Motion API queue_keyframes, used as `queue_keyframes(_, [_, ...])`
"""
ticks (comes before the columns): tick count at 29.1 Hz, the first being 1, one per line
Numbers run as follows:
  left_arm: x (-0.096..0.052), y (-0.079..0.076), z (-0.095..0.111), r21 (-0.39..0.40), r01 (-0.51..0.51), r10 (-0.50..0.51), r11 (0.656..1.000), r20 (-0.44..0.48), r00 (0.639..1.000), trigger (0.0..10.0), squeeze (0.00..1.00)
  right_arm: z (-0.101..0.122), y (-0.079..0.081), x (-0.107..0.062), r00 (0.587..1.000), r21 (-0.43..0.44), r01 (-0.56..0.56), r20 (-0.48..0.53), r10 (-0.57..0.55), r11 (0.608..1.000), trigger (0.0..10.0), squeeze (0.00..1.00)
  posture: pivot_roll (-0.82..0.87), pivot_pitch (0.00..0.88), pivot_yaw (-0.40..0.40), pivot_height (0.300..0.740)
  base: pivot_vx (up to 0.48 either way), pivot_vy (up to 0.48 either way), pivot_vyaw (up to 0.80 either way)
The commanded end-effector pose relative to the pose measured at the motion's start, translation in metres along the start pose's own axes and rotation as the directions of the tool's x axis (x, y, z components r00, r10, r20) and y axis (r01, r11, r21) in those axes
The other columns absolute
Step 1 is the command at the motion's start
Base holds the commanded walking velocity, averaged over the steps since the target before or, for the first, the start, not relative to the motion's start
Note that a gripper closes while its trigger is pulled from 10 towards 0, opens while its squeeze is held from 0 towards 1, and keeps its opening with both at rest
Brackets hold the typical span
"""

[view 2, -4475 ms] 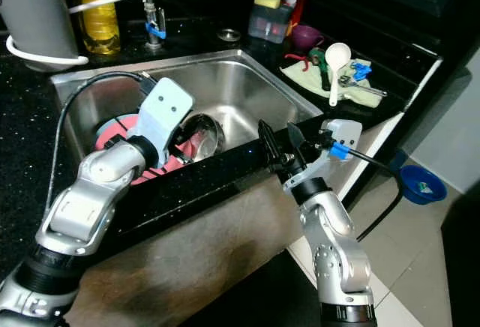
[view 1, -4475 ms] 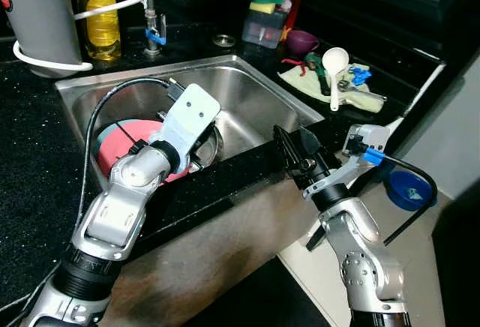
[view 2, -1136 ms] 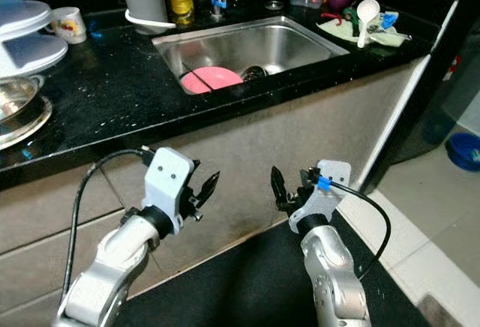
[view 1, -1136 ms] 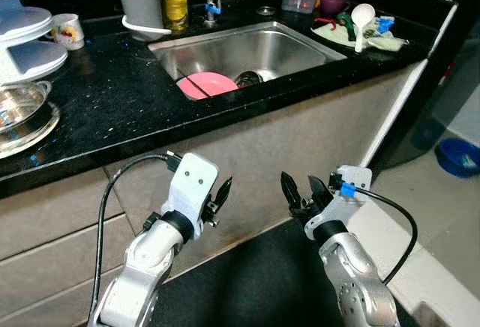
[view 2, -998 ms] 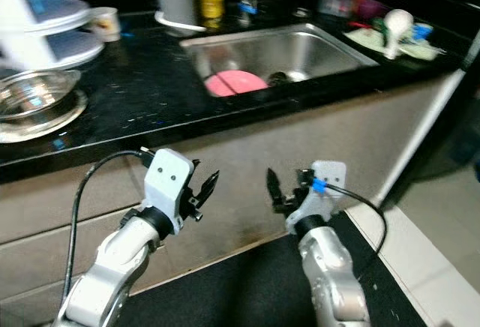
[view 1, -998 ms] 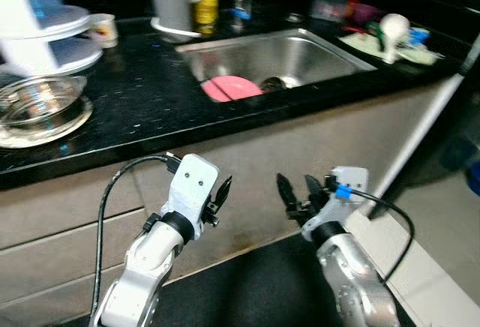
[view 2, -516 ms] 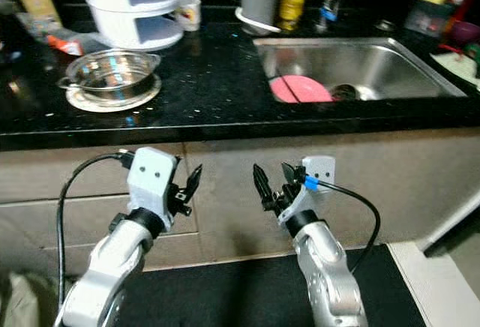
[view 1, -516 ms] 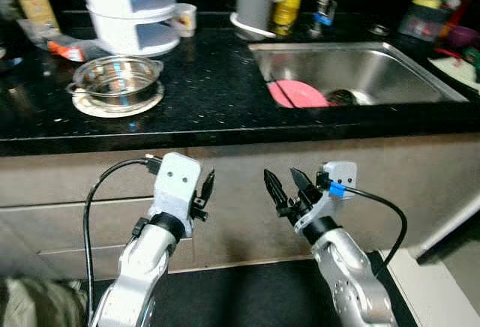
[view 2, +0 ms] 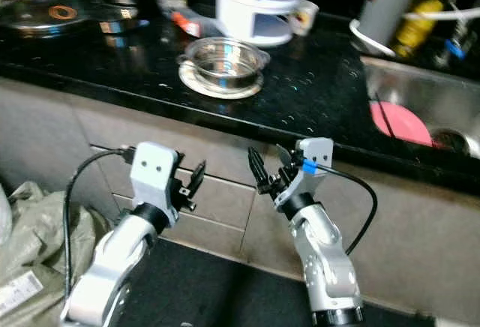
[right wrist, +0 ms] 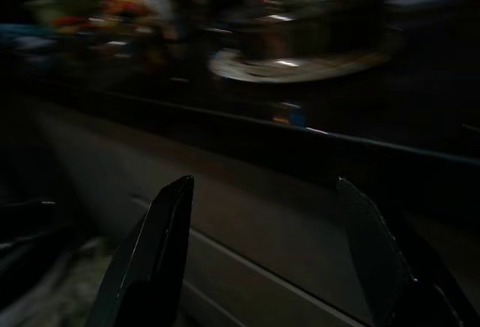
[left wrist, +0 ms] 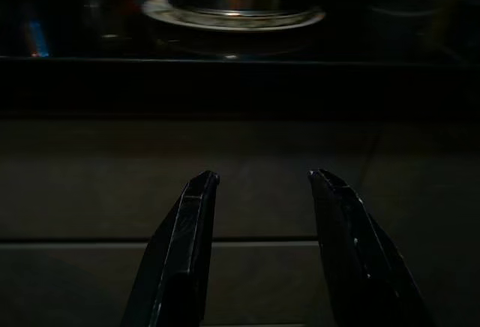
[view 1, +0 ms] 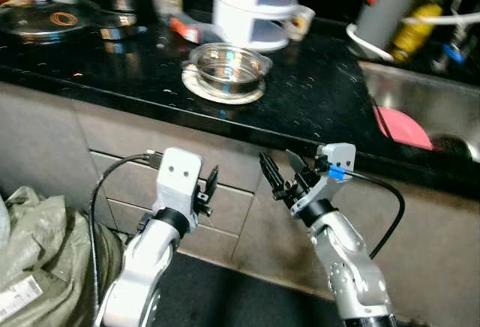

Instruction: Kitchen organization

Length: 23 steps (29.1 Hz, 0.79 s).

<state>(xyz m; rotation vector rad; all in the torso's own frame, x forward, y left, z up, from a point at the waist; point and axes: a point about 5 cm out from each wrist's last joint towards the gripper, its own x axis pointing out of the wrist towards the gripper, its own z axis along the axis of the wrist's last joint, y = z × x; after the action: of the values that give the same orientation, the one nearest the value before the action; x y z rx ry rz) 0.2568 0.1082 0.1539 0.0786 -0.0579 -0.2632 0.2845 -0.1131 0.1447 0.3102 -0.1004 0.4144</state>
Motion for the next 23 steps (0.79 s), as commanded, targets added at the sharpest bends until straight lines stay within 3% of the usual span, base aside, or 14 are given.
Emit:
queue_keyframes(1, [0.001,-0.006,-0.004,-0.006,0.03,-0.03,1.0,-0.016,0.999,10.0,0.0,0.004,-0.006,-0.002,1.0,0.004,0.013,0.01,-0.013,1.0,10.0,0.0,0.16,0.0,-0.154,0.74,0.0,0.0,0.79])
queue_keyframes(6, [0.001,-0.008,-0.003,0.004,0.039,-0.039,0.999,-0.011,0.999,10.0,0.0,0.019,-0.01,0.005,0.998,-0.015,0.013,0.067,-0.012,1.0,10.0,0.0,0.17,0.0,-0.157,0.74,0.0,0.0,0.79])
queue_keyframes(18, [0.001,-0.006,-0.002,-0.004,0.047,-0.047,0.999,-0.006,0.999,10.0,0.0,0.031,-0.009,0.009,0.995,-0.088,-0.027,0.093,0.035,0.996,10.0,0.0,0.17,0.0,-0.157,0.74,0.0,0.0,0.79])
queue_keyframes(19, [0.0,-0.005,-0.002,-0.003,0.05,-0.05,0.999,-0.004,0.999,10.0,0.0,0.035,-0.008,0.011,0.995,-0.137,-0.033,0.093,0.046,0.99,10.0,0.0,0.18,0.0,-0.155,0.74,0.0,0.0,0.0])
queue_keyframes(23, [-0.001,-0.004,0.001,0.005,0.042,-0.042,0.999,0.019,0.999,10.0,0.0,0.042,-0.008,0.015,0.993,-0.155,-0.021,0.111,0.039,0.988,10.0,0.0,0.18,0.0,-0.156,0.74,0.0,0.0,0.0])
